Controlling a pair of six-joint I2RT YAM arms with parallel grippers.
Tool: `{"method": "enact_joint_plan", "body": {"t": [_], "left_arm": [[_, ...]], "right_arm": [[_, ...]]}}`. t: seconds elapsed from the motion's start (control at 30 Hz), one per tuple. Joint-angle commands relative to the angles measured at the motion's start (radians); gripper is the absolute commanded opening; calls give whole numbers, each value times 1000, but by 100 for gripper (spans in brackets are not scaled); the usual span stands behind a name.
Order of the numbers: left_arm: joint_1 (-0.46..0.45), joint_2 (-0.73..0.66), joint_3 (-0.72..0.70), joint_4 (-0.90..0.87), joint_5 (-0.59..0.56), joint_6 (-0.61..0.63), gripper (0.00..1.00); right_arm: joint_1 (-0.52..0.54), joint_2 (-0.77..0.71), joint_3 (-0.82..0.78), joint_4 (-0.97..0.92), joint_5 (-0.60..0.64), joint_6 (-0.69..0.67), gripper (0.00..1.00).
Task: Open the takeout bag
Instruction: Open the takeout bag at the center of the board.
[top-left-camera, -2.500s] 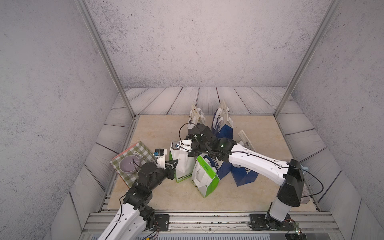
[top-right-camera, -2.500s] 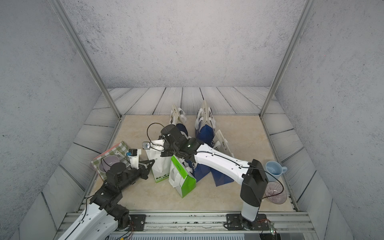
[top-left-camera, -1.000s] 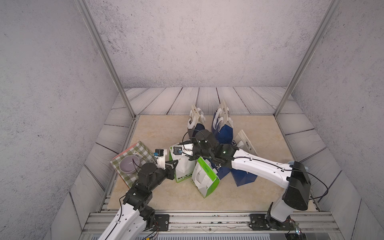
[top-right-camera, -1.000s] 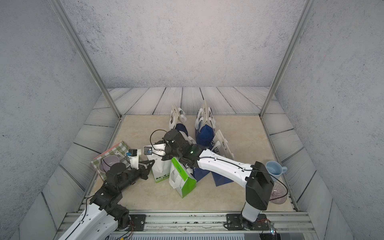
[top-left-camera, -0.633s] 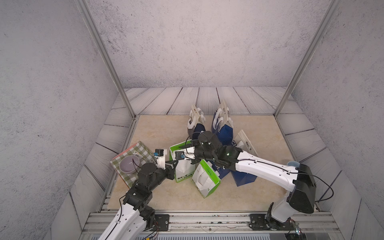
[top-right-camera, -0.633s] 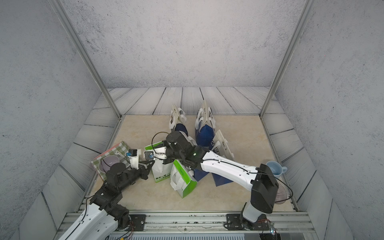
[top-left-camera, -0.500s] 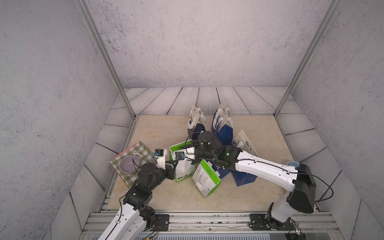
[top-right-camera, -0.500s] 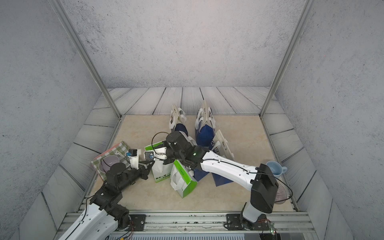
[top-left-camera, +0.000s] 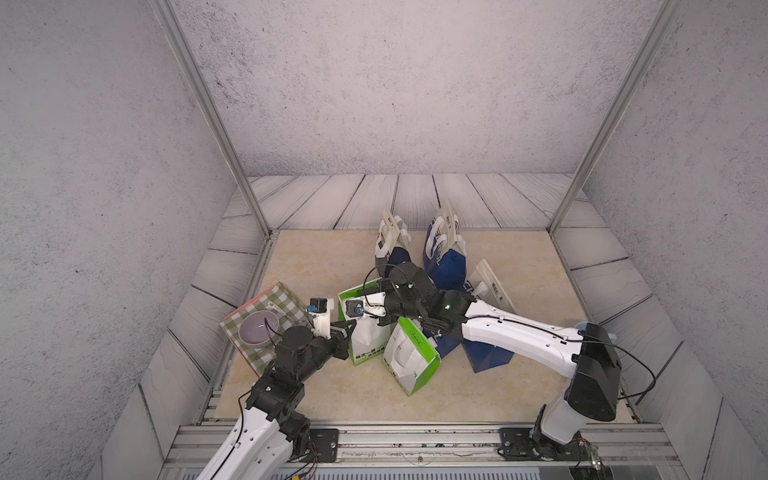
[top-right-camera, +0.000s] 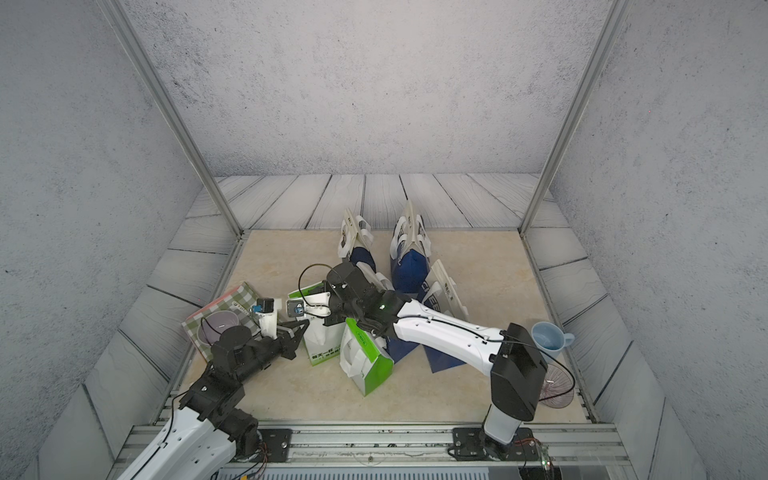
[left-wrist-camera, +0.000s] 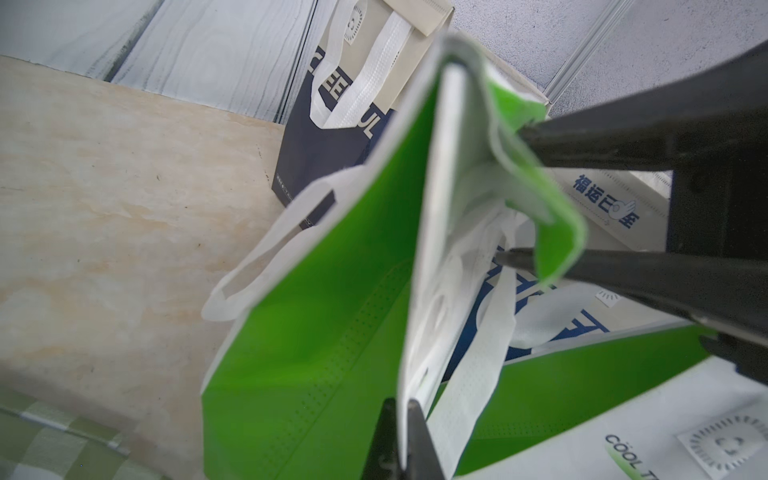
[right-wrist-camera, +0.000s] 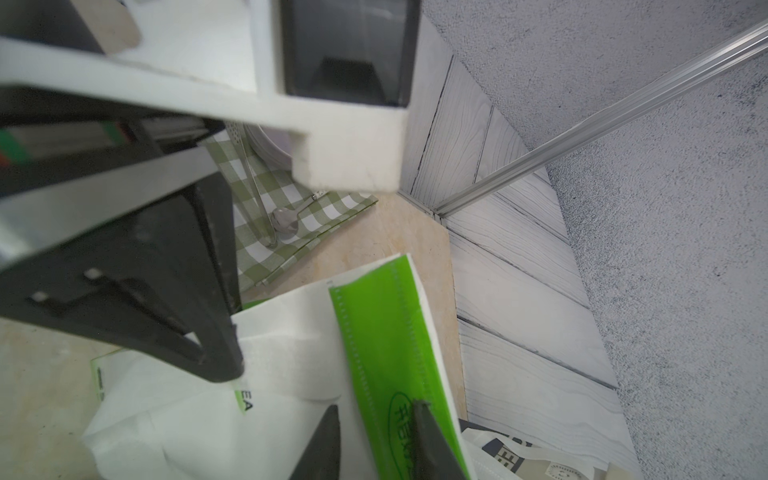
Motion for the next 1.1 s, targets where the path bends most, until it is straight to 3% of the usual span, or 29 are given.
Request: {"method": "enact_joint_plan", "body": {"t": [0.0, 0.8, 1.07], "left_arm": [[-2, -7, -5, 53, 16, -7, 0], [-2, -2, -4, 65, 28, -11, 0], [-2, -1, -6, 67, 30, -13, 0]], "right_arm": [[5, 12, 23, 20, 41, -7, 30], [7, 51, 25, 111, 118, -25, 27], [7, 52, 29, 122, 121, -25, 14]]}}
